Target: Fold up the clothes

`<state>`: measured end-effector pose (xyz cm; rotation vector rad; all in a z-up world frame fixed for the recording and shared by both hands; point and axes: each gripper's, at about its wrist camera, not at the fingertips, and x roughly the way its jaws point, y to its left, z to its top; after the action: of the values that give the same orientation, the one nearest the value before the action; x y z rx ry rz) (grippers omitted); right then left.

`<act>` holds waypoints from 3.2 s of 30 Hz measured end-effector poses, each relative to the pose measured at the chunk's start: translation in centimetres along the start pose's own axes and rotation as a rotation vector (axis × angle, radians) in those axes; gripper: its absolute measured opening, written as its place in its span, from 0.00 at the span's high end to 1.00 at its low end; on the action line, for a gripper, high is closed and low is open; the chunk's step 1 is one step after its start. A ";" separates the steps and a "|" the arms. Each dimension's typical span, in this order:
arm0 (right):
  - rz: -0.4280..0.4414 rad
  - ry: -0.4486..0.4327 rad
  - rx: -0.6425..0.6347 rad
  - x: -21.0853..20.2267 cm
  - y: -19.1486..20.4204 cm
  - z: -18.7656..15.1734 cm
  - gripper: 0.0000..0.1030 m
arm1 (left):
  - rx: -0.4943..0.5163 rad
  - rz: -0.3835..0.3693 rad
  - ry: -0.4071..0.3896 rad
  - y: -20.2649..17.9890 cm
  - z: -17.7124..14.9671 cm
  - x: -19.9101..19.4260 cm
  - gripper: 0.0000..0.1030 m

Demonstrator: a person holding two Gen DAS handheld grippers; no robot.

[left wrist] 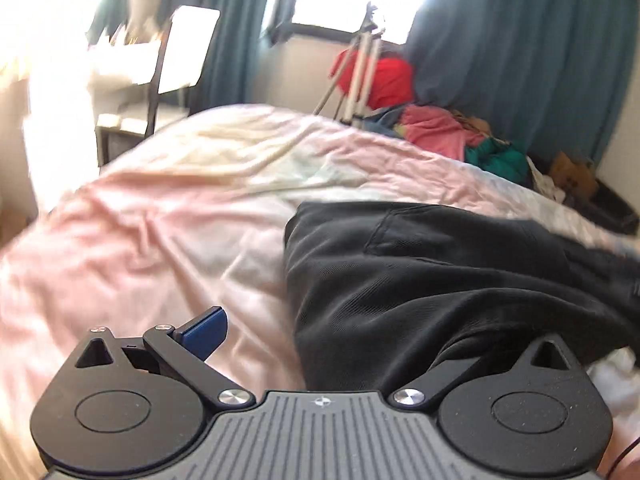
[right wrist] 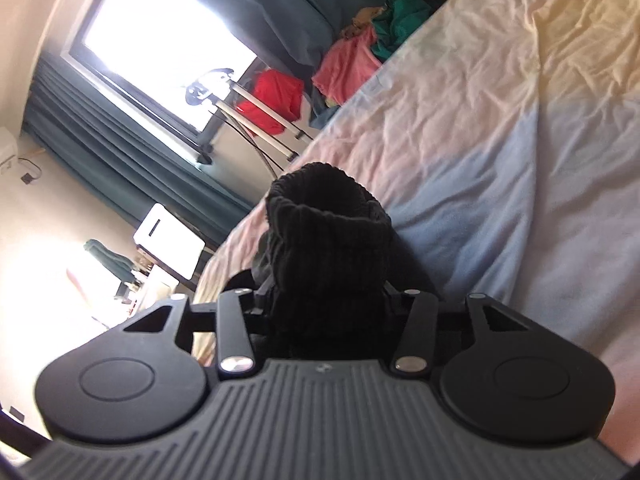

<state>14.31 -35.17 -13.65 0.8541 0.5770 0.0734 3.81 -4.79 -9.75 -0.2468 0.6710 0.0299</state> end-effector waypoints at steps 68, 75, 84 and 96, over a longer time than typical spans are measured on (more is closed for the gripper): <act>-0.019 0.239 -0.186 4.6 1.3 -1.2 0.05 | 0.025 0.104 0.029 -0.7 -1.4 1.0 0.00; 0.233 0.191 -0.075 2.3 1.9 -0.4 0.05 | -0.013 0.102 0.041 -0.1 -1.4 1.3 0.00; 0.055 0.289 -0.038 5.7 -0.2 -2.3 0.06 | -0.015 0.103 0.044 0.0 -1.3 1.4 0.00; 0.201 0.250 0.045 2.9 0.0 -0.3 0.53 | -0.045 0.094 0.059 0.3 -1.1 1.4 0.00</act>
<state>16.62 -34.20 -15.12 0.9524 0.7272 0.3550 4.21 -4.83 -11.58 -0.2602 0.7411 0.1280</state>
